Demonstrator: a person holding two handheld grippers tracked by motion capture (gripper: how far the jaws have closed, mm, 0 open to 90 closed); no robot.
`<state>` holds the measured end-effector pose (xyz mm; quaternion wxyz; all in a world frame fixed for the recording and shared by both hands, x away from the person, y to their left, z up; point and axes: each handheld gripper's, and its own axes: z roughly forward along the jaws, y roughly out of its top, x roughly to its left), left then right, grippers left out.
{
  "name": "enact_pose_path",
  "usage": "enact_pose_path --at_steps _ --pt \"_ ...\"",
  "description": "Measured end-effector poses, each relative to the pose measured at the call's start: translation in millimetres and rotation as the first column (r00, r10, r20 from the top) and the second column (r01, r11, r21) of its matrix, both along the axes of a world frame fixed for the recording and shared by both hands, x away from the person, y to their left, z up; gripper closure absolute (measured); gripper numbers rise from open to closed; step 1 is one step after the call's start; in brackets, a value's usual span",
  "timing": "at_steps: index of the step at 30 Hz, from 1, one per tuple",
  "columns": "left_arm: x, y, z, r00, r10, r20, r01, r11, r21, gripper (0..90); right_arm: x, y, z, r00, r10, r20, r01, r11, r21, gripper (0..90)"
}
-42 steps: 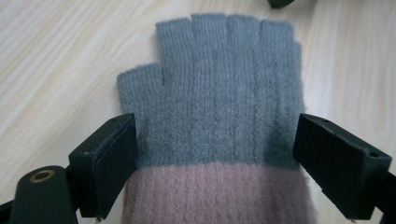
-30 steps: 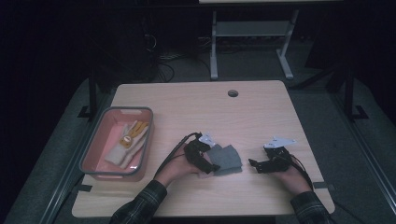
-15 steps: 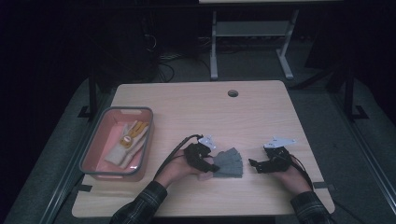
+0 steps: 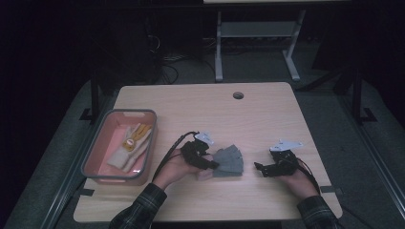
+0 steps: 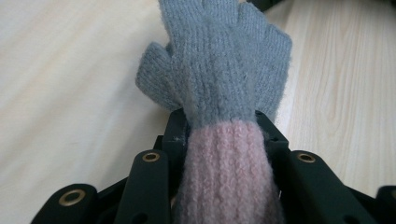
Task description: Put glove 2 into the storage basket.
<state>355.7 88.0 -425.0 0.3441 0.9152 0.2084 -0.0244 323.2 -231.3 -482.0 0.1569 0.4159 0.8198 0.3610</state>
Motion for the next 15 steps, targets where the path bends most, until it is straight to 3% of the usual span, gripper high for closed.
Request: enact_pose_path --at_steps 5,9,12,13,15 --pt "2.4 16.7 19.2 0.9962 0.083 0.026 -0.083 0.9963 -0.026 63.3 0.0 0.1 0.0 1.0 0.0 0.0 0.0 1.0 0.0 14.1" --pt "3.9 33.7 35.5 0.987 0.154 0.046 -0.152 0.9868 -0.057 63.1 0.3 0.0 -0.1 1.0 0.0 0.004 0.0 1.0 -0.002 14.0" --pt "4.8 47.4 48.1 0.9777 0.201 0.062 -0.197 0.9784 -0.062 63.1 0.4 0.3 -0.1 1.0 0.0 0.005 0.0 1.0 -0.004 14.0" --pt "5.3 56.3 55.1 0.9689 0.234 0.08 -0.229 0.9709 -0.071 63.1 0.5 0.3 -0.2 1.0 0.0 0.005 0.0 1.0 -0.004 14.0" --pt "5.9 66.3 61.8 0.9609 0.262 0.089 -0.256 0.9637 -0.077 63.0 0.6 0.2 -0.2 1.0 0.002 0.006 -0.002 1.0 -0.005 14.0"
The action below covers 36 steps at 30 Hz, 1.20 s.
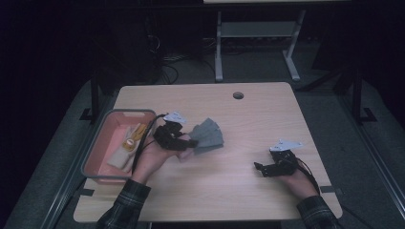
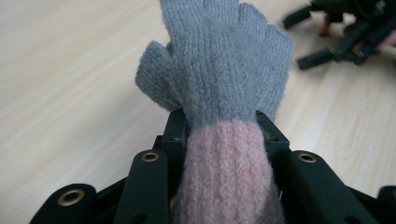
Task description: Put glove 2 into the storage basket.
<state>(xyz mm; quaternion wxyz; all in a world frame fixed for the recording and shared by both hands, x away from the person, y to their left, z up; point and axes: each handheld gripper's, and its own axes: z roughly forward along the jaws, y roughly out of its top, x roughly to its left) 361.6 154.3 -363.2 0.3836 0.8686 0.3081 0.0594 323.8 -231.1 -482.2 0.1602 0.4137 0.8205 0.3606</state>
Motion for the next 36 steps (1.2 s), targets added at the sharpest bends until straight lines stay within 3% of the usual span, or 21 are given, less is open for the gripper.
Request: enact_pose_path --at_steps 3,7,9,13,17,21,26,28,34,36 --pt "1.4 21.9 10.8 0.9982 0.056 0.022 -0.056 0.9984 -0.008 63.0 0.1 0.0 0.0 1.0 0.001 0.0 -0.001 1.0 0.001 14.1" --pt "1.3 59.3 19.7 0.9885 0.147 0.036 -0.146 0.989 -0.026 62.9 0.1 0.0 0.0 1.0 0.001 0.0 -0.001 1.0 0.0 14.0" --pt "0.5 69.2 21.0 0.9844 0.171 0.042 -0.17 0.985 -0.028 62.9 0.0 0.0 0.0 1.0 0.001 0.001 -0.001 1.0 0.0 14.0" --pt "-2.4 101.0 22.4 0.9673 0.249 0.046 -0.249 0.9683 -0.021 62.8 0.1 0.1 0.0 1.0 0.0 0.0 0.0 1.0 0.0 14.1" --pt "-5.1 136.2 20.6 0.9395 0.34 0.043 -0.339 0.9405 -0.016 62.7 0.1 0.2 0.0 1.0 0.0 0.0 0.0 1.0 0.0 14.1" --pt "-8.0 166.9 13.7 0.9037 0.427 0.025 -0.428 0.904 -0.003 62.5 0.1 0.2 0.0 1.0 0.0 0.0 0.0 1.0 0.0 14.0" --pt "-6.4 184.4 -4.2 0.8811 0.473 -0.018 -0.472 0.8812 0.026 62.0 0.1 0.2 0.0 1.0 0.0 0.0 0.0 1.0 0.0 14.1" --pt "-3.8 186.5 -13.4 0.8757 0.481 -0.038 -0.48 0.8764 0.04 61.6 0.1 0.2 0.0 1.0 -0.001 0.0 0.001 1.0 0.0 14.1" --pt "0.3 186.3 -23.8 0.8738 0.484 -0.05 -0.481 0.8749 0.054 57.8 0.1 0.2 0.0 1.0 0.0 0.0 0.0 1.0 0.0 14.0" --pt "-0.5 187.8 -23.1 0.8679 0.495 -0.038 -0.492 0.8678 0.067 57.5 0.1 0.2 0.0 1.0 0.0 0.0 0.0 1.0 0.0 14.1"
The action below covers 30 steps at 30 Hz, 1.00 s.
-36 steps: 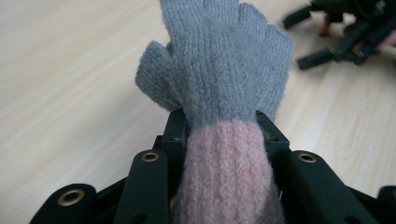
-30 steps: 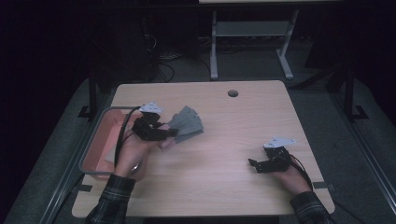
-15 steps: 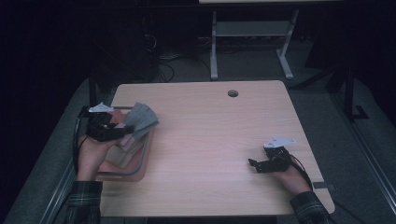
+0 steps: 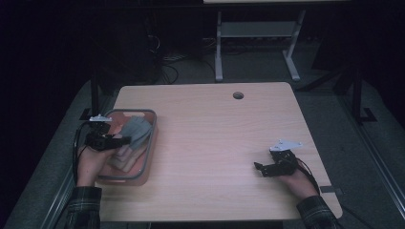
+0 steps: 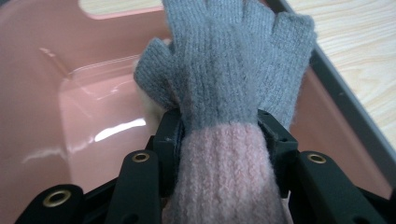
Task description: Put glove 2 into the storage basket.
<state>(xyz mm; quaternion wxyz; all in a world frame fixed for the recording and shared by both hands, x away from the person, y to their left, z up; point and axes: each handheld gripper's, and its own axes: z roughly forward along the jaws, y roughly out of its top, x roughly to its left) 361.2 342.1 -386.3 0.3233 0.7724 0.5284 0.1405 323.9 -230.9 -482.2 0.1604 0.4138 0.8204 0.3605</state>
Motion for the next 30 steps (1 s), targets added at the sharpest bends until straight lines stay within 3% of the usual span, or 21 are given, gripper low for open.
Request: enact_pose_path --at_steps 1,5,8,11,21,30 --pt "-0.4 1.5 0.7 1.0 0.003 0.004 -0.004 0.9999 0.013 57.4 0.0 0.0 0.0 1.0 0.0 0.0 0.0 1.0 0.0 14.0" --pt "0.6 2.3 -1.2 1.0 -0.007 -0.004 0.007 1.0 0.003 50.9 0.0 0.0 0.0 1.0 0.0 0.0 0.0 1.0 0.0 14.1" --pt "1.0 -0.6 -0.7 1.0 0.0 0.008 -0.001 0.9997 0.024 31.9 0.0 0.0 0.0 1.0 0.0 0.0 0.0 1.0 0.0 14.1" --pt "2.1 -0.6 4.3 0.9998 0.016 0.012 -0.016 0.9998 0.016 21.1 -0.1 0.0 0.0 1.0 0.0 0.0 0.0 1.0 0.0 14.1" --pt "-0.7 -10.7 30.5 0.9943 -0.037 0.1 0.037 0.9993 0.004 18.6 -0.4 0.2 0.1 1.0 -0.002 -0.005 0.002 1.0 0.002 14.0" --pt "-0.5 -46.8 30.6 0.982 -0.159 0.102 0.162 0.9863 -0.029 18.6 -0.2 0.1 0.1 1.0 -0.001 -0.002 0.001 1.0 0.0 14.0"
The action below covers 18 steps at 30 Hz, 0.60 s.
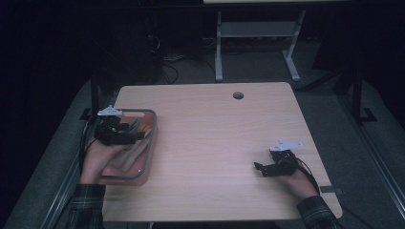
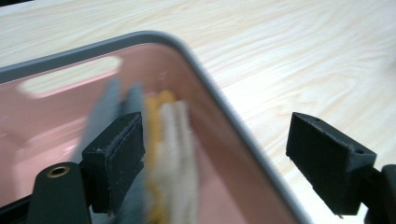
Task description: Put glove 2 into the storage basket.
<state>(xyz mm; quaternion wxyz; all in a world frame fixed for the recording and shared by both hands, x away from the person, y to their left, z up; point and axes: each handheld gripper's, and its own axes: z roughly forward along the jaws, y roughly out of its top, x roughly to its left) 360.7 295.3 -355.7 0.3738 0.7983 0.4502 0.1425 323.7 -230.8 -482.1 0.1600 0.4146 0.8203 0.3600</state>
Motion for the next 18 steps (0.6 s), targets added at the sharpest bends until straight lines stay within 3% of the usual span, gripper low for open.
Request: enact_pose_path --at_steps 7,18 --pt "-2.5 -37.0 -2.5 0.9953 -0.097 -0.006 0.097 0.9949 -0.028 18.6 0.0 0.0 0.0 1.0 0.001 0.001 -0.001 1.0 0.0 14.0" --pt "-13.1 -96.5 -16.9 0.9731 -0.229 -0.019 0.229 0.9732 -0.023 18.7 -0.1 0.1 0.0 1.0 0.0 -0.001 0.0 1.0 0.0 14.0"
